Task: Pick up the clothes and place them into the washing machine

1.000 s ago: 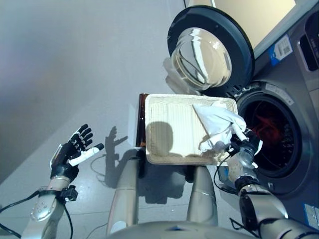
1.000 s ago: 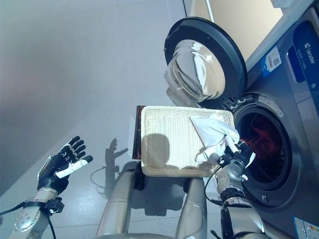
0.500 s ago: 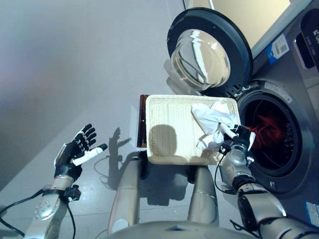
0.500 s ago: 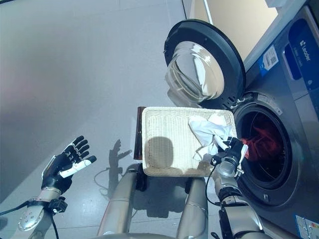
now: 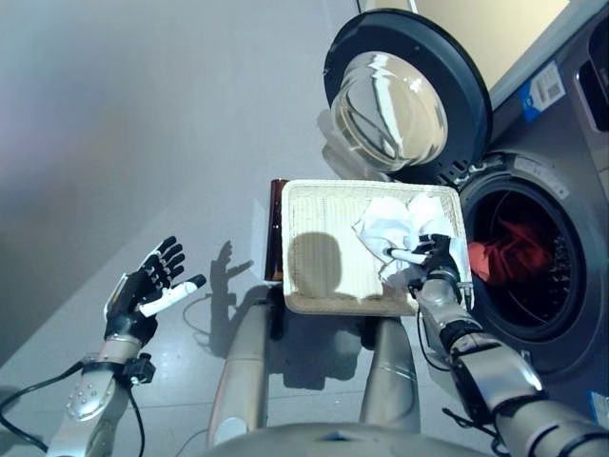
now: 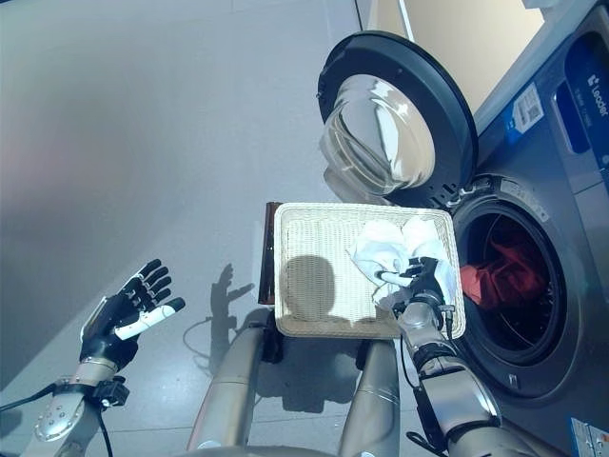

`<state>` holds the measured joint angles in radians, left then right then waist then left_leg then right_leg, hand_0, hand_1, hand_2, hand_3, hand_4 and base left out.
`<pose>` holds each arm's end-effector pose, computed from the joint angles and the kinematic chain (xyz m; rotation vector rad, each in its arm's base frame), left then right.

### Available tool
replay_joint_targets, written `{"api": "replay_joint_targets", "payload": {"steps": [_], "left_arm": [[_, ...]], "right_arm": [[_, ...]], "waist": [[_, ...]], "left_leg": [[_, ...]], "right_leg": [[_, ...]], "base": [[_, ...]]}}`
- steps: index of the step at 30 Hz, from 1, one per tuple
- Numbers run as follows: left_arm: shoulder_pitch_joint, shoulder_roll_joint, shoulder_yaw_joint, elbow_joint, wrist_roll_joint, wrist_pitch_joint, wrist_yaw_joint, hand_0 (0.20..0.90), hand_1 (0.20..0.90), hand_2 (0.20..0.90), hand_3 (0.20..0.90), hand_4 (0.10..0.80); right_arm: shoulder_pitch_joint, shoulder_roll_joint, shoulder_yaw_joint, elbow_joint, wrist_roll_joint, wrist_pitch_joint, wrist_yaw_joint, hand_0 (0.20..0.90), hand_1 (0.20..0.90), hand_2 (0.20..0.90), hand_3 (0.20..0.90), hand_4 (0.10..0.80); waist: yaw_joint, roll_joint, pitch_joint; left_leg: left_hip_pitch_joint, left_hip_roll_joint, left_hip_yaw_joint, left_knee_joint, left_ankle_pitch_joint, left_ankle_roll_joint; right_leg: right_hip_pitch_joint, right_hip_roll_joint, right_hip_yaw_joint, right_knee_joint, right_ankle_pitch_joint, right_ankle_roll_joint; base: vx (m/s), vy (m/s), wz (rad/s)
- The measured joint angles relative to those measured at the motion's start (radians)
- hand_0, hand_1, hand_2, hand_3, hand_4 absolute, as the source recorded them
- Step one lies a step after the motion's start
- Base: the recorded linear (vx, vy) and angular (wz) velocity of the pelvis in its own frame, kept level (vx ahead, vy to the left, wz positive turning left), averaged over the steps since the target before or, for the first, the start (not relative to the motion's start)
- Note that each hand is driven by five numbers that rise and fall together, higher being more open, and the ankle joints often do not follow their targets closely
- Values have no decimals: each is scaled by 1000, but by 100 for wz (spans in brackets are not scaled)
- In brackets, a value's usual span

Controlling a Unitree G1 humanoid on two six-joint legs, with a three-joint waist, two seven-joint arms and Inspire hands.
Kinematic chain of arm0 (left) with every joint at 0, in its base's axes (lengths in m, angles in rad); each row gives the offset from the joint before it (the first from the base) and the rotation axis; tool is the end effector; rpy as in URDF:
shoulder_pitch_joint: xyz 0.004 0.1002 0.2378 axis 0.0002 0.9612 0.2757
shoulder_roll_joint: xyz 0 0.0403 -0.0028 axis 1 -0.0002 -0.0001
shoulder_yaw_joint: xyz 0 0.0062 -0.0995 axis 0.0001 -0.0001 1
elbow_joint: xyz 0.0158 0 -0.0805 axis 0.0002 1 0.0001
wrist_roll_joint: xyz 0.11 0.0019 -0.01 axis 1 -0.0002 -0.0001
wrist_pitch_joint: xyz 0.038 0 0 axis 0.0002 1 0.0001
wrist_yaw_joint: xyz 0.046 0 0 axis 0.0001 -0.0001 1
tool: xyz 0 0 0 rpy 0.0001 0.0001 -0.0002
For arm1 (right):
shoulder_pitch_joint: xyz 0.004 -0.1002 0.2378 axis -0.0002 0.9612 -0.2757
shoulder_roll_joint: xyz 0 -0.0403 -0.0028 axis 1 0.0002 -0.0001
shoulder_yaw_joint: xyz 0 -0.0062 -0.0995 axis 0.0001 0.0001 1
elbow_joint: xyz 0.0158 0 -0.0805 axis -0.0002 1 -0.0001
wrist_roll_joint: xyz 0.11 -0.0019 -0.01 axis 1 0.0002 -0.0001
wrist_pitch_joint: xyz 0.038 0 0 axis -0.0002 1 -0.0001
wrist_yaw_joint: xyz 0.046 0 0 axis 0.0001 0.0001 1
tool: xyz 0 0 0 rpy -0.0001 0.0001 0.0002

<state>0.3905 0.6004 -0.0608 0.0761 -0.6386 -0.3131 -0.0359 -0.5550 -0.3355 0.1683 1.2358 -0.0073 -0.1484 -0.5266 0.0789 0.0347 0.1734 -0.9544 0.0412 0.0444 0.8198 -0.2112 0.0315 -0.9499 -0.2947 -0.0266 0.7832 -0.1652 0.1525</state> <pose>0.1212 0.2706 0.0161 -0.0267 0.1574 0.0776 0.2671 -0.2292 -0.0173 -0.5756 0.4157 -0.5022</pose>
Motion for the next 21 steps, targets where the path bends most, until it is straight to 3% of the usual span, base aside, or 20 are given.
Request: {"api": "replay_joint_targets", "payload": {"steps": [7, 14, 21], "left_arm": [[-1, 0, 1, -1, 0, 0, 6, 900, 900, 900, 900, 800], [-1, 0, 1, -8, 1, 0, 11, 900, 900, 900, 900, 800], [-1, 0, 1, -11, 2, 0, 12, 900, 900, 900, 900, 800]], "right_arm": [[-3, -16, -2, 0, -112, 69, -82, 900, 900, 900, 900, 800], [-36, -37, 30, 82, -205, 126, -88, 900, 900, 900, 900, 800], [-59, -36, 29, 93, -201, 125, -84, 900, 900, 900, 900, 800]], "waist": [[2, 8, 18], [19, 11, 28], [20, 19, 42]], "left_leg": [[0, 0, 0, 1, 0, 0], [-1, -1, 0, 1, 0, 0], [-1, -1, 0, 2, 0, 0]], "right_leg": [[0, -1, 0, 0, 0, 0], [-1, -2, 0, 1, 0, 0], [-2, -2, 0, 6, 0, 0]], "base": [[0, 0, 0], [0, 0, 0], [0, 0, 0]]}}
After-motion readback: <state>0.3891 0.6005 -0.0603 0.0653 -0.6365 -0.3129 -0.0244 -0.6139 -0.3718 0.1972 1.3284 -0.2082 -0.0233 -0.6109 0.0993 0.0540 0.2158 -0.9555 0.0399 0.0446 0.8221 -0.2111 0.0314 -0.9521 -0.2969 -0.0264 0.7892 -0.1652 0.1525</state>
